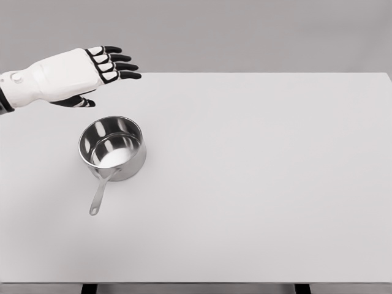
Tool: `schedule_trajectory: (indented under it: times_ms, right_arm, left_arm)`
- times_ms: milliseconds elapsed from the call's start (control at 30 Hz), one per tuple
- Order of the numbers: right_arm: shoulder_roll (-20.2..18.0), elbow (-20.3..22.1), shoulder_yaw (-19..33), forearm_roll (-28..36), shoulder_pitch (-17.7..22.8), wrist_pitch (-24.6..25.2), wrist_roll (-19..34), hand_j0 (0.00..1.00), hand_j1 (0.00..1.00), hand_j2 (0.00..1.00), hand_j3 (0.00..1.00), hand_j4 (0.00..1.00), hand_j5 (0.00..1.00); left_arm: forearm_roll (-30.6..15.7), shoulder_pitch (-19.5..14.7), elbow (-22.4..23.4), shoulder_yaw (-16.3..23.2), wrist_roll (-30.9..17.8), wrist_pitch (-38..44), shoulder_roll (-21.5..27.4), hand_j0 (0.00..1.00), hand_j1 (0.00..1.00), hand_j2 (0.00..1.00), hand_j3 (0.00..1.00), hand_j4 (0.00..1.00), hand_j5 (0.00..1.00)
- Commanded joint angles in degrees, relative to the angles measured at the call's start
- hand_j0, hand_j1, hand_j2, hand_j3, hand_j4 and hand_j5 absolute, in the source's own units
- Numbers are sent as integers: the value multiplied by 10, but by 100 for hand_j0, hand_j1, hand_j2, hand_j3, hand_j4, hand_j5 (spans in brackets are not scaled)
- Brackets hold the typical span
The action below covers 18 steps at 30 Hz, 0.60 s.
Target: Rotate pot handle
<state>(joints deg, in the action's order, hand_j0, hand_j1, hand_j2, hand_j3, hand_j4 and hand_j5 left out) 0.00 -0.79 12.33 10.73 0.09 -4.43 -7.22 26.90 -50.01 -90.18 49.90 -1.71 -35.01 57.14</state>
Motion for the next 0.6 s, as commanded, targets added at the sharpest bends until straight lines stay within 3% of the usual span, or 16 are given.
schedule_trajectory:
  times_ms: [0, 200, 467, 567]
  right_arm:
    - [0, 0, 2, 3, 0, -1, -3, 100, 100, 100, 100, 100, 100]
    - [0, 0, -2, 3, 1, 1, -1, 100, 100, 100, 100, 100, 100]
    - [0, 1, -3, 3, 1, 2, -1, 100, 100, 100, 100, 100, 100]
    - [0, 0, -3, 3, 1, 2, -1, 100, 100, 100, 100, 100, 100]
  left_arm:
    - [-4, 0, -5, -1, 0, 0, 2, 100, 100, 100, 100, 100, 100]
    - [-4, 1, -8, 0, 0, 0, 1, 100, 100, 100, 100, 100, 100]
    - [-4, 6, -88, 7, 0, 0, -70, 100, 100, 100, 100, 100, 100]
    - [-3, 49, -112, 11, 0, 0, -70, 100, 100, 100, 100, 100, 100]
